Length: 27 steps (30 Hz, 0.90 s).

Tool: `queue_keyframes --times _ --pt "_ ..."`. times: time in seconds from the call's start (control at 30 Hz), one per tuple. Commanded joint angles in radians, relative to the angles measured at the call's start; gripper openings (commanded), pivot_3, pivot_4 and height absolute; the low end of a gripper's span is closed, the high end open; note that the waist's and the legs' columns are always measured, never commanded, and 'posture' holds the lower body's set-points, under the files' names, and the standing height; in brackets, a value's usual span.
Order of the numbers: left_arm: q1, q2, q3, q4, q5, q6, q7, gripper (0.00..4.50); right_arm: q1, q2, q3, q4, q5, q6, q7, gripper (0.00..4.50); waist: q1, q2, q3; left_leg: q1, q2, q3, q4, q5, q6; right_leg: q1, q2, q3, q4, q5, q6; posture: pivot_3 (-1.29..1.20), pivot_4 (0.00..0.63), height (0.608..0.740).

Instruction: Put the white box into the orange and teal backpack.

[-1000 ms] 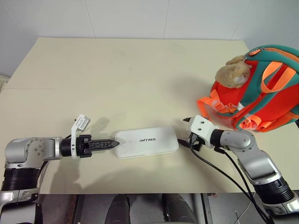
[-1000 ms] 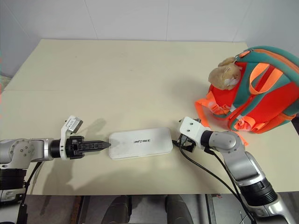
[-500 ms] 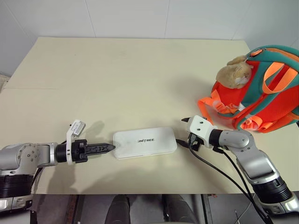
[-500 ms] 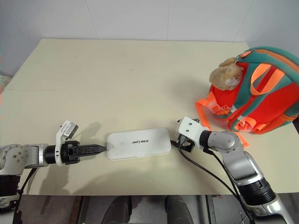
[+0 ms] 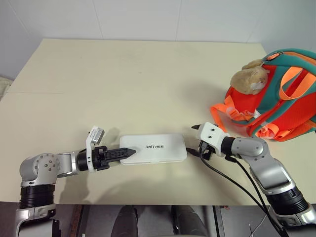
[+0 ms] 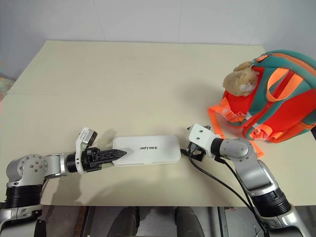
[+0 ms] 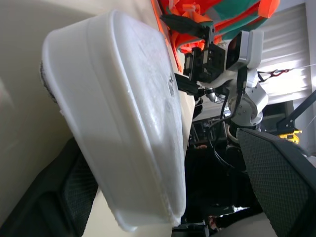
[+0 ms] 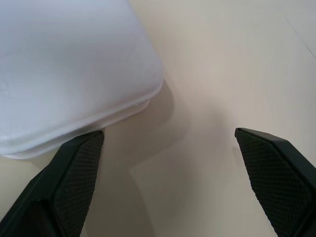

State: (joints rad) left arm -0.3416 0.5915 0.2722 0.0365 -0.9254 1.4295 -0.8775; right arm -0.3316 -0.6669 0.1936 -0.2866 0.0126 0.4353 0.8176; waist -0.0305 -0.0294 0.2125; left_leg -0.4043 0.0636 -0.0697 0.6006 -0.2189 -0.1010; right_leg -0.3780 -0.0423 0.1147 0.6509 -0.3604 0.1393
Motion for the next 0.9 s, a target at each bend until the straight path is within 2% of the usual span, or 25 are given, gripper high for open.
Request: queue_keyframes --times 0.03,0.07,0.37,0.43,0.63,0.9 --pt "-0.018 0.001 0.025 0.011 -0.034 -0.004 -0.009 4.44 0.005 -0.01 -0.015 -0.032 0.008 -0.002 0.004 4.5 -0.001 0.0 0.0 0.0 0.0 0.0 0.0 0.0 0.0 0.0 0.0 0.0 0.0 0.0 0.0 0.0 0.15 0.74" --pt "-0.02 0.005 0.023 0.017 -0.034 -0.004 -0.012 4.44 0.005 -0.01 -0.015 -0.032 0.008 -0.002 0.004 4.5 -0.001 0.0 0.0 0.0 0.0 0.0 0.0 0.0 0.0 0.0 0.0 0.0 0.0 0.0 0.0 0.0 0.15 0.74" --pt "-0.053 0.049 -0.006 0.058 -0.024 -0.002 -0.033 1.77 0.009 -0.01 -0.022 -0.035 0.01 0.003 -0.001 4.5 -0.001 0.0 0.0 0.0 0.0 0.0 0.0 0.0 0.0 0.0 0.0 0.0 0.0 0.0 0.0 0.0 0.15 0.74" --pt "-0.06 0.051 -0.004 0.063 -0.025 -0.004 -0.033 1.4 0.009 -0.01 -0.027 -0.036 0.012 0.007 -0.004 4.5 -0.001 0.0 0.0 0.0 0.0 0.0 0.0 0.0 0.0 0.0 0.0 0.0 0.0 0.0 0.0 0.0 0.15 0.74" --pt "-0.088 0.042 0.032 0.099 -0.048 0.031 -0.013 1.4 0.012 0.002 -0.066 -0.058 0.05 0.036 -0.02 4.5 0.0 0.0 0.0 0.0 0.0 0.0 -0.001 0.0 0.0 0.0 0.0 0.0 0.0 0.0 0.0 0.0 0.15 0.74" --pt "-0.136 -0.026 0.207 0.087 -0.153 0.116 0.076 1.4 0.131 0.128 -0.431 -0.307 0.408 0.252 -0.098 4.5 0.004 0.0 0.0 0.0 0.0 -0.001 -0.004 0.0 0.0 0.0 0.0 -0.001 -0.002 0.0 0.0 0.0 0.15 0.74"
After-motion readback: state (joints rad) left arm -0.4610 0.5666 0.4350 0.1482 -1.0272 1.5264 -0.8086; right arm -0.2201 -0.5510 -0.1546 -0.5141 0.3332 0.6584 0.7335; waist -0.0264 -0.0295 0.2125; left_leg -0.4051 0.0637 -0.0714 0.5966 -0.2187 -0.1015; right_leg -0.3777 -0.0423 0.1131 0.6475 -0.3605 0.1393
